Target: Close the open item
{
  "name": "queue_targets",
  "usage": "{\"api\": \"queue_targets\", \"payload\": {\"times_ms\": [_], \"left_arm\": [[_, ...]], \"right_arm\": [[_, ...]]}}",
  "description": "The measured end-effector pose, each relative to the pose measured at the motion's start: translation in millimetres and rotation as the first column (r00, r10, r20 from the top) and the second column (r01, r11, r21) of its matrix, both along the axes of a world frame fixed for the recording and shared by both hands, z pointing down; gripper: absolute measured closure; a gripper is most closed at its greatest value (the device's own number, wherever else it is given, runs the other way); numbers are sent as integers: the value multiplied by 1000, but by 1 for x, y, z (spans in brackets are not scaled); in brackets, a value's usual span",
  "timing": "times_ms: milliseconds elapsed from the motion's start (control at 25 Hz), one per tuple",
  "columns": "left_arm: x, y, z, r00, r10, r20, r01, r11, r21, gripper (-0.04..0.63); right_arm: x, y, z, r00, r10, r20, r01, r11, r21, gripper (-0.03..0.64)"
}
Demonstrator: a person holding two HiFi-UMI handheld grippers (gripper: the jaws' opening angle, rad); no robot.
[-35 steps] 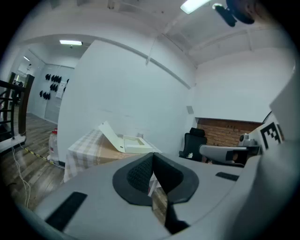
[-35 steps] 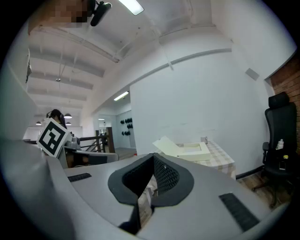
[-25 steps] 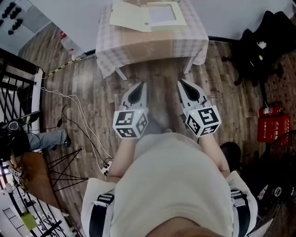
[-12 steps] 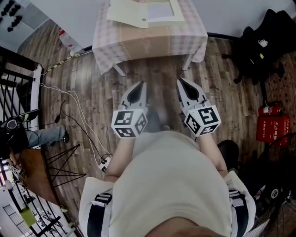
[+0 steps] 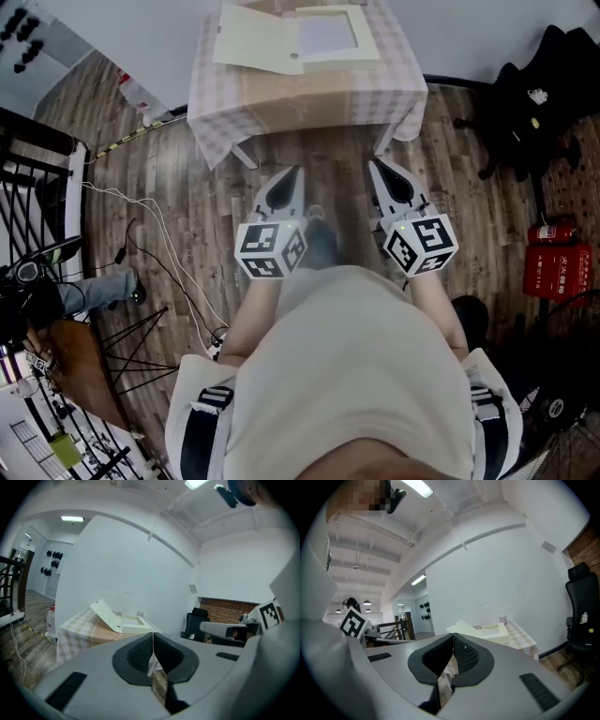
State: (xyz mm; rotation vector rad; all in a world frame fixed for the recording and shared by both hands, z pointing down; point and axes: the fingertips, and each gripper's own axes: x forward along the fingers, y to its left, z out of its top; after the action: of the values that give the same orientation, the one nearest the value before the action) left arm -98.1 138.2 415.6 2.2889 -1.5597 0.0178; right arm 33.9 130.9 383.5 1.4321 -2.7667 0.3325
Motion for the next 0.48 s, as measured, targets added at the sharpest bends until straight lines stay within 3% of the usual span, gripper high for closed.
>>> {"api": "queue_targets", "payload": {"times_ms": [480], "left_arm": [[-39, -121, -10, 1000, 13, 0, -13, 1000, -1, 589]], "right_arm": [[-31, -119, -12, 1000, 21, 11, -21, 1000, -1, 617]]}}
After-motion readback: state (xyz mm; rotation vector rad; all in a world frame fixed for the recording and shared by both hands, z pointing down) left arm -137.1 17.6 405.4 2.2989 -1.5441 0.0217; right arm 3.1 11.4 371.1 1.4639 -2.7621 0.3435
